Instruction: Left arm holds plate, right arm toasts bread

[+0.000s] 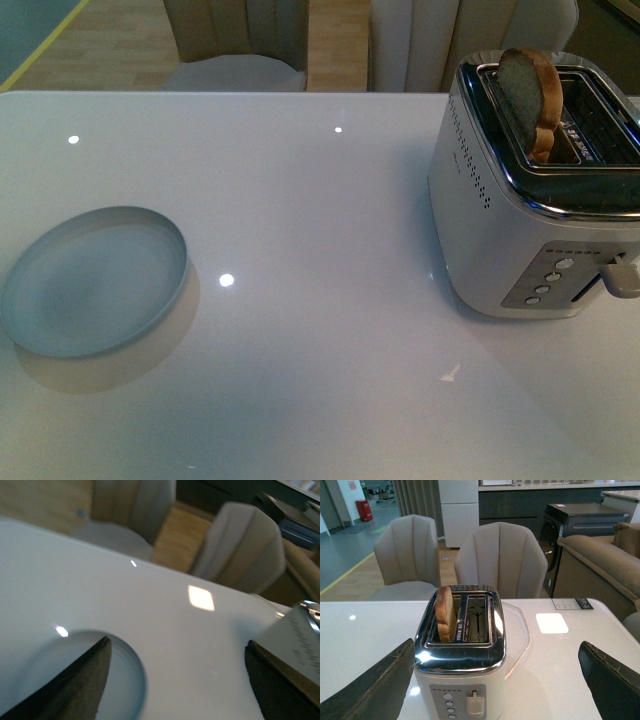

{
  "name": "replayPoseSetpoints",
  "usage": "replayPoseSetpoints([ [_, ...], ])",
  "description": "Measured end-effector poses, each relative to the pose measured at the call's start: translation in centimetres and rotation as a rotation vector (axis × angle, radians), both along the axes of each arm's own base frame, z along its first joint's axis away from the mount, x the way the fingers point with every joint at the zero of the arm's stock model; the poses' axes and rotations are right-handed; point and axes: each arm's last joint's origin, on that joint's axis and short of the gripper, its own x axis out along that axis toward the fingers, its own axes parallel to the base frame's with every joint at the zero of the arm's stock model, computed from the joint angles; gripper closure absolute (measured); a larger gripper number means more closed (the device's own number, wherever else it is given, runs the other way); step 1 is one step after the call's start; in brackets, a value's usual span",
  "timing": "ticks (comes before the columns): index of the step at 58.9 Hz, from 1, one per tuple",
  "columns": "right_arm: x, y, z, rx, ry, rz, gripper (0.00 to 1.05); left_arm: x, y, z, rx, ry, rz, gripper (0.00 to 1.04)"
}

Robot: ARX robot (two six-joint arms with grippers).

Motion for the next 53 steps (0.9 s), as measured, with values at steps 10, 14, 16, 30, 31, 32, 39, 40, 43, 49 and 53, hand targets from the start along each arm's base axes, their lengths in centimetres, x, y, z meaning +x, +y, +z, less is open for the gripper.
replayPoseSetpoints([
  [10,0.0,0.0,0.0,0.0,0.0,0.0,0.09,-1.5,0.4,1.2,0.145,-0.11,0.036,0.64],
  [14,0.0,0.0,0.0,0.0,0.0,0.0,0.09,-2.1,0.5,0.9,0.165,-0.094,0.036,0.77],
  [16,0.0,0.0,0.0,0.0,0.0,0.001,0.09,-2.4,0.5,0.9,0.172,-0.09,0.036,0.84],
  [30,0.0,0.0,0.0,0.0,0.0,0.0,0.09,-4.1,0.5,1.1,0.185,-0.1,0.035,1.02],
  [31,0.0,0.0,0.0,0.0,0.0,0.0,0.09,-4.2,0.5,1.1,0.185,-0.099,0.035,1.02],
  [32,0.0,0.0,0.0,0.0,0.0,0.0,0.09,-4.3,0.5,1.1,0.185,-0.1,0.035,1.02],
  [39,0.0,0.0,0.0,0.0,0.0,0.0,0.09,-4.9,0.5,1.3,0.186,-0.106,0.035,1.02],
  [40,0.0,0.0,0.0,0.0,0.0,0.0,0.09,-5.0,0.5,1.3,0.186,-0.107,0.036,1.02],
  [43,0.0,0.0,0.0,0.0,0.0,0.001,0.09,-5.2,0.5,1.4,0.186,-0.11,0.036,1.02],
  [49,0.0,0.0,0.0,0.0,0.0,0.0,0.09,-5.6,0.5,1.6,0.186,-0.116,0.036,1.02],
  [53,0.0,0.0,0.0,0.0,0.0,0.0,0.09,-5.9,0.5,1.7,0.186,-0.119,0.037,1.02],
])
